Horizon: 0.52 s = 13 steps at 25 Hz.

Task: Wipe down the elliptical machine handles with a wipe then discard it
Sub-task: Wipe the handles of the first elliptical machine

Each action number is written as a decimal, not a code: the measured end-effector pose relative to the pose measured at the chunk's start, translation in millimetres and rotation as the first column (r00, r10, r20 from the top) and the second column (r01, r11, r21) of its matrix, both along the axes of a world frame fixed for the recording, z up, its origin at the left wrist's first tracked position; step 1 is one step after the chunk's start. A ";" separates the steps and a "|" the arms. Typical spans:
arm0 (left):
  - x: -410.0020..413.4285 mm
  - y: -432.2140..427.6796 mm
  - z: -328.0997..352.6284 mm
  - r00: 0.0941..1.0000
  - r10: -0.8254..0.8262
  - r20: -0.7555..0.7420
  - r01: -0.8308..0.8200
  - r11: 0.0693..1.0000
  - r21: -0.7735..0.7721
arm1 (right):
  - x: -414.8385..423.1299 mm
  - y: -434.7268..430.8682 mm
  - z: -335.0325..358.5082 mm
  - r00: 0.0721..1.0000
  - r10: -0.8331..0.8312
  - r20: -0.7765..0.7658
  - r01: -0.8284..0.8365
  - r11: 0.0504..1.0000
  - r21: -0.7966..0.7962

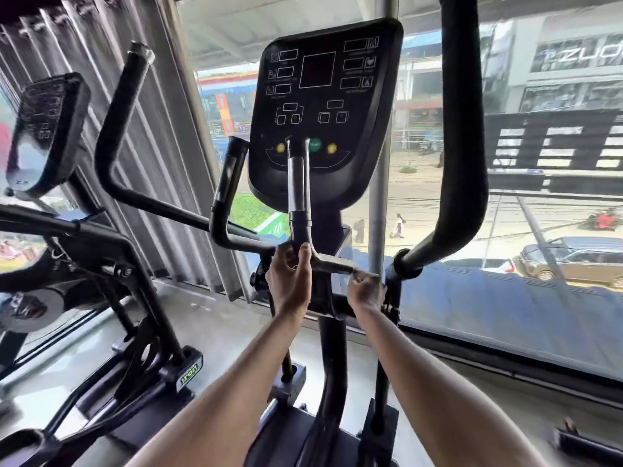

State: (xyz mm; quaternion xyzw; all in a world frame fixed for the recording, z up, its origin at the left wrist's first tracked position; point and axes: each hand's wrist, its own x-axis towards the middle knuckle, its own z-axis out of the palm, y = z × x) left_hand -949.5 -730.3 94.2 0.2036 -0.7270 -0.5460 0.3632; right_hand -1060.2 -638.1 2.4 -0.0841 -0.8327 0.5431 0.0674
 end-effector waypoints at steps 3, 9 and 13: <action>11.4 -1.5 -5.2 0.991 -0.029 0.127 0.028 1.000 0.013 | 40.5 -5.8 13.1 0.996 0.089 -0.023 -0.091 0.981 -0.170; 79.3 -50.1 -11.7 0.906 -0.049 0.421 0.024 0.998 0.065 | 133.6 -35.6 40.8 0.756 0.654 0.044 -0.495 0.614 -0.615; 164.6 -91.8 -0.7 0.924 -0.091 0.371 -0.005 0.968 0.251 | 188.9 -65.2 48.4 0.577 0.816 -0.041 -0.613 0.400 -0.681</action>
